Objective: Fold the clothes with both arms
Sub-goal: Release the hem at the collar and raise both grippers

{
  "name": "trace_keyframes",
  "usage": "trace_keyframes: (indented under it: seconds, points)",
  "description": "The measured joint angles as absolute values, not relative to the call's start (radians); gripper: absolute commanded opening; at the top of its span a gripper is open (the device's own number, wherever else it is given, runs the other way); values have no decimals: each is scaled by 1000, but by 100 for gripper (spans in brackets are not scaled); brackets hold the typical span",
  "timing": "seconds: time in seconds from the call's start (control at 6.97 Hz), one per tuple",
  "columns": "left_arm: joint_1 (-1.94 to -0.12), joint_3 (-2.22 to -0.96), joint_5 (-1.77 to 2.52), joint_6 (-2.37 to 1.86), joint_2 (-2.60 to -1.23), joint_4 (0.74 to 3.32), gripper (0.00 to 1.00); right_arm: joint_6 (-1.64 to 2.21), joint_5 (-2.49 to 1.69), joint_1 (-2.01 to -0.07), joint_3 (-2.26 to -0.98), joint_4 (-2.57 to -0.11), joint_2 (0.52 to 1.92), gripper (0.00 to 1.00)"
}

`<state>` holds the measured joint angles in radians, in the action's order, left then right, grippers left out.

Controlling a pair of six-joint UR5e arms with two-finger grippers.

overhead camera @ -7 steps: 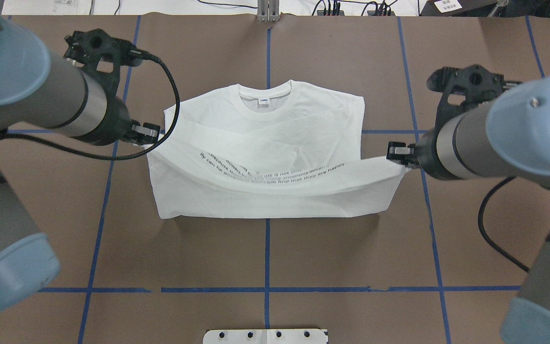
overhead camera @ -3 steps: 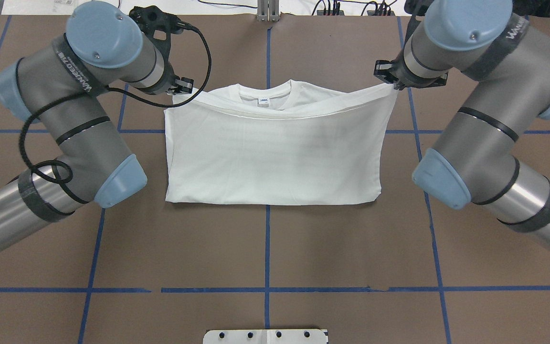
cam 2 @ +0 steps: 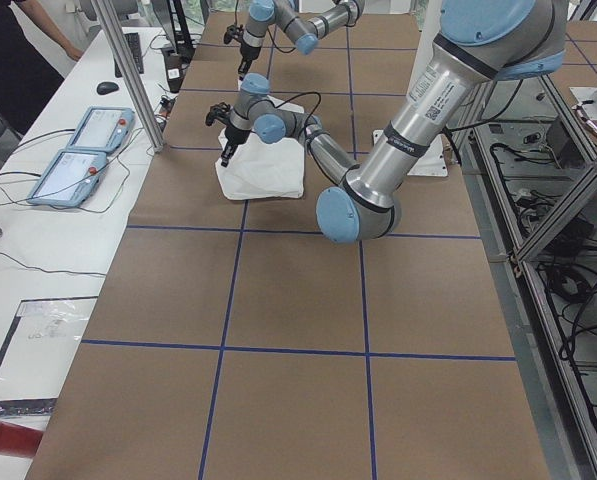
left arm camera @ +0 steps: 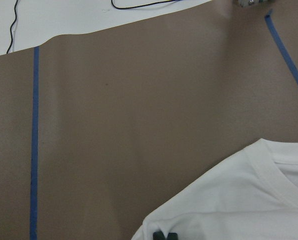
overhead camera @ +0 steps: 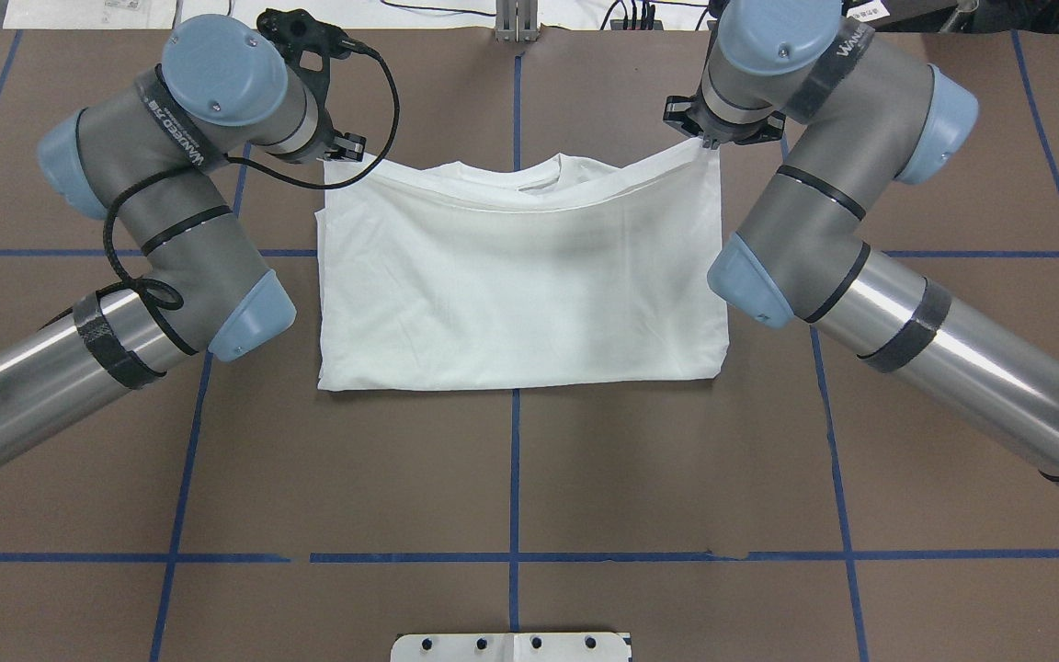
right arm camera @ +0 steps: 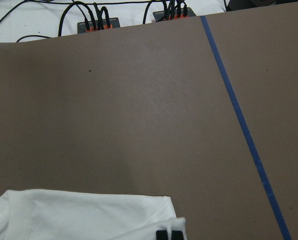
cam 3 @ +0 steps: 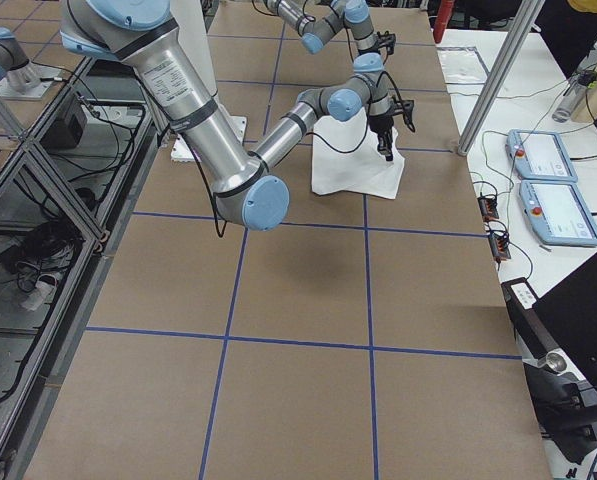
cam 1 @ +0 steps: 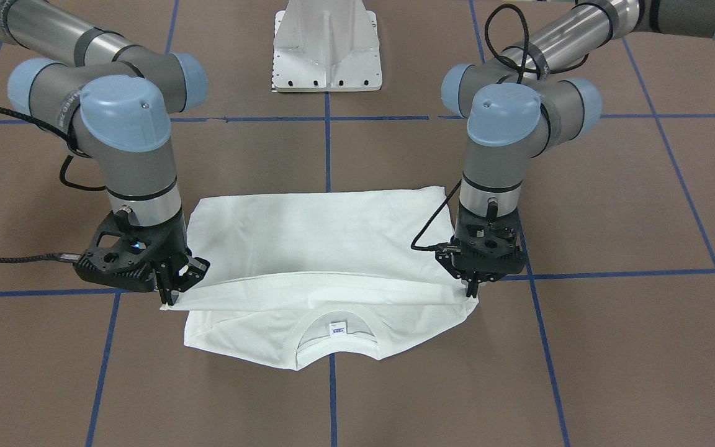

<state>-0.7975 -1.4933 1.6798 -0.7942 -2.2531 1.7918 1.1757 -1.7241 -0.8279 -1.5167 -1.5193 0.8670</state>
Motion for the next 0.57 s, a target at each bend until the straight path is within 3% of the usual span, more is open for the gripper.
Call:
trace_keyframes:
  seconds: [0.14,0.29,0.57]
  points:
    - [-804,-1470,1679,-779,-2254,1802,98,1171,-1720,-824,-1472,-1499,855,83]
    - [-805,-1447,1678,-772,-2252,1825,100,1167,-1715,-820,-1441,-1491,849,100]
    - [-807,-1446,1697,-745,-2224,1908,100,1161,-1719,-820,-1415,-1488,833,100]
